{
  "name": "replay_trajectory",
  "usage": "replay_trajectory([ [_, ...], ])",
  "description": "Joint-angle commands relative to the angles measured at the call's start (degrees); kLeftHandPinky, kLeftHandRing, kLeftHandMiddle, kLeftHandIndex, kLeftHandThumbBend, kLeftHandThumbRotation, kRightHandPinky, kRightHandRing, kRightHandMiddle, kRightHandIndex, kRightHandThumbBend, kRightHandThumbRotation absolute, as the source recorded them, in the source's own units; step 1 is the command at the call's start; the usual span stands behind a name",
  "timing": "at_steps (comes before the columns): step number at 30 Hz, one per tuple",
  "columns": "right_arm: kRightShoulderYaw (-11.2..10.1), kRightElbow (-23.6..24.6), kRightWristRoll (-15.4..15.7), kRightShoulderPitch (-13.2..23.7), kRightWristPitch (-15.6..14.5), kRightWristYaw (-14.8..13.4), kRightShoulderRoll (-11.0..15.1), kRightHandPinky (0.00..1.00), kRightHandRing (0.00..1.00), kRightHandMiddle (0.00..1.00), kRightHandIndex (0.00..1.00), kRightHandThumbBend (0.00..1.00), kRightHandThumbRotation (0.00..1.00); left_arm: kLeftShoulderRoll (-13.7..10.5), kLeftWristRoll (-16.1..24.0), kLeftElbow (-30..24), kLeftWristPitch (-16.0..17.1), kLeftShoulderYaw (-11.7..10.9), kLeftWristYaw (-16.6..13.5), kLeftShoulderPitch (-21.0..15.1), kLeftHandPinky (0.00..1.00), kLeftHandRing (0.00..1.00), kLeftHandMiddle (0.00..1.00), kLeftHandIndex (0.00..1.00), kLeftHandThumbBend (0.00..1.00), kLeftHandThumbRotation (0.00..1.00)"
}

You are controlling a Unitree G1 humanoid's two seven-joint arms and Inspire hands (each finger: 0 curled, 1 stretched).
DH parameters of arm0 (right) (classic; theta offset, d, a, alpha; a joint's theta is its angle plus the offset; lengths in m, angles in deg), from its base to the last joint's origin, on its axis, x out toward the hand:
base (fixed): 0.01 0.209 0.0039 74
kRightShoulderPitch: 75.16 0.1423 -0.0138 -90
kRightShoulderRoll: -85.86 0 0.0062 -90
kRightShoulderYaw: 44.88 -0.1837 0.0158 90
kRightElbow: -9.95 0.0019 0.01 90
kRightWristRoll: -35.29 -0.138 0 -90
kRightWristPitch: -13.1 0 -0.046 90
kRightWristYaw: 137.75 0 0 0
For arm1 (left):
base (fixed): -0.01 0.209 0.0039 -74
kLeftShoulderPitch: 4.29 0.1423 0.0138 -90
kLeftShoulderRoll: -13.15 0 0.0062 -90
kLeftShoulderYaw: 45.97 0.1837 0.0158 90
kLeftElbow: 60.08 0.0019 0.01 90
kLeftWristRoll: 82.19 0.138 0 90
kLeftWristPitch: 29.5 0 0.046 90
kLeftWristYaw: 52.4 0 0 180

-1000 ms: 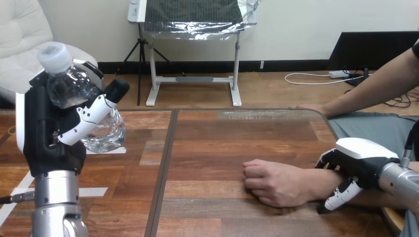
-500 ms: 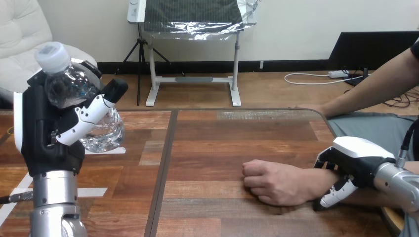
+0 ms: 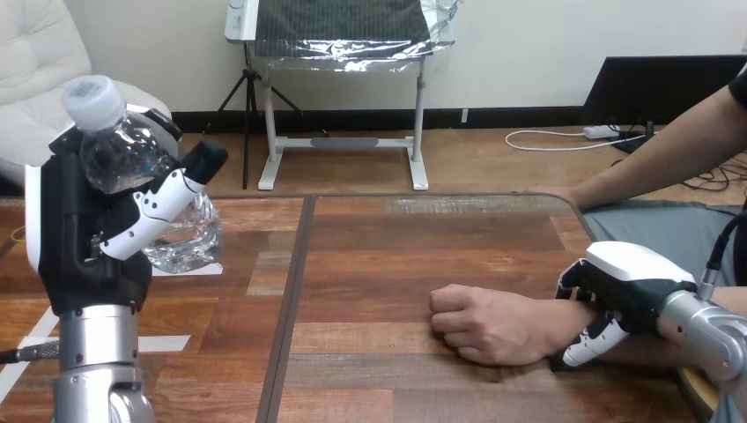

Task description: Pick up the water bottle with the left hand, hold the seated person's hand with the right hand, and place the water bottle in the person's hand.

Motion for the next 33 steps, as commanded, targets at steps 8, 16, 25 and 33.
replay_trajectory([
  [8, 5.5, -6.5, 1.6, -2.2, 2.2, -0.8, -6.1, 0.2, 0.27, 0.37, 0.51, 0.89, 0.14, -0.7, -1.1, -1.1, 1.4, -0.4, 0.5, -4.3, 0.14, 0.2, 0.27, 0.31, 0.62, 0.0],
  [16, 6.3, -8.4, 2.2, -1.3, 3.0, -1.8, -6.6, 0.15, 0.21, 0.31, 0.47, 0.9, 0.09, -0.5, -1.2, -1.7, 0.7, -0.4, -0.3, -4.2, 0.15, 0.2, 0.27, 0.31, 0.61, 0.0],
  [25, 6.7, -9.3, 2.5, -0.6, 3.3, -1.1, -6.8, 0.14, 0.21, 0.31, 0.43, 0.89, 0.01, -0.6, -1.3, -1.4, 1.2, -0.5, -0.4, -4.3, 0.15, 0.2, 0.27, 0.31, 0.6, 0.0],
  [33, 7.6, -10.0, 3.2, 0.0, 3.8, -1.1, -6.8, 0.14, 0.21, 0.31, 0.4, 0.9, 0.0, -0.5, -1.6, -1.5, 0.9, -0.5, -0.6, -4.3, 0.15, 0.2, 0.27, 0.31, 0.61, 0.0],
])
